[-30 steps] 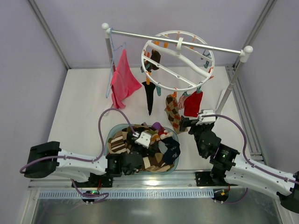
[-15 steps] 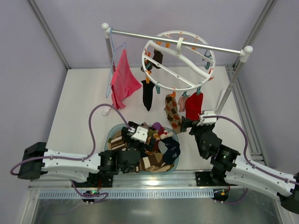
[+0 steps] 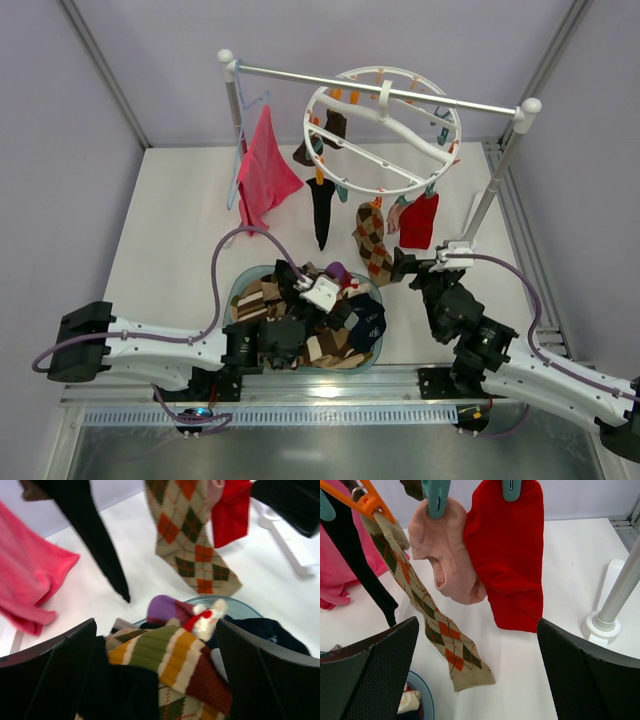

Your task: Remove the socks clipped to the hanger

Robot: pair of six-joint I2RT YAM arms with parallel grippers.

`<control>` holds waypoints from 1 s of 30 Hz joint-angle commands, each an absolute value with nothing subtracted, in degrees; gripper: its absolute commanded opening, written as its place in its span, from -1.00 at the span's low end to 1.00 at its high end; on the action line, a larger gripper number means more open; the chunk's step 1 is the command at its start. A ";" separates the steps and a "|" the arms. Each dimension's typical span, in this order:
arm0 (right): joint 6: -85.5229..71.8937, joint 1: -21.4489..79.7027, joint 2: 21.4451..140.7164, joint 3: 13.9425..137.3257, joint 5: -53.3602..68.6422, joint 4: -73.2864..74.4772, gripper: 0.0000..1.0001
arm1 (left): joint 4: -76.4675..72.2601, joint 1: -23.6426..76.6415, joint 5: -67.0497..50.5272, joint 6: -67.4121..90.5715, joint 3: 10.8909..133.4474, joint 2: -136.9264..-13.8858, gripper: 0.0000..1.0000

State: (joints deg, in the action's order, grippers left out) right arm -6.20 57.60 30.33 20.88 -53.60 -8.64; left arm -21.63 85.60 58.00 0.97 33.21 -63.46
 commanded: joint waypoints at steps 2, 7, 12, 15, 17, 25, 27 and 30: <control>-5.01 57.31 26.11 18.11 -56.16 -16.43 0.99 | -32.61 82.55 47.13 -4.40 38.58 -66.44 0.99; -4.22 55.90 19.17 13.45 -57.22 -20.74 0.99 | -32.51 73.75 33.76 -0.35 43.50 -72.68 0.99; -4.39 55.28 14.24 11.16 -56.17 -21.36 0.99 | -35.07 67.16 25.59 2.63 47.89 -78.39 0.99; -4.31 54.67 16.60 11.60 -56.60 -21.88 0.99 | -34.72 63.20 19.97 5.00 50.52 -82.34 0.99; -4.48 54.41 18.54 11.86 -56.60 -22.50 0.99 | -35.24 61.88 17.68 5.36 51.41 -84.71 0.99; -5.36 52.21 22.15 11.95 -55.02 -23.38 0.99 | -34.63 59.33 13.45 7.03 56.51 -91.13 0.99; -5.80 52.21 21.62 11.69 -54.58 -22.94 0.99 | -34.98 58.80 12.57 7.38 57.74 -93.06 0.99; -6.06 52.12 20.31 11.51 -53.53 -22.24 0.99 | -35.59 58.54 13.88 7.47 58.88 -94.92 0.99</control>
State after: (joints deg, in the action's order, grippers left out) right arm -4.54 52.38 21.56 11.55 -54.65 -19.68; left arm -32.88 59.27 14.90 6.11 56.53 -93.62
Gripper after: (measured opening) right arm 0.996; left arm 0.995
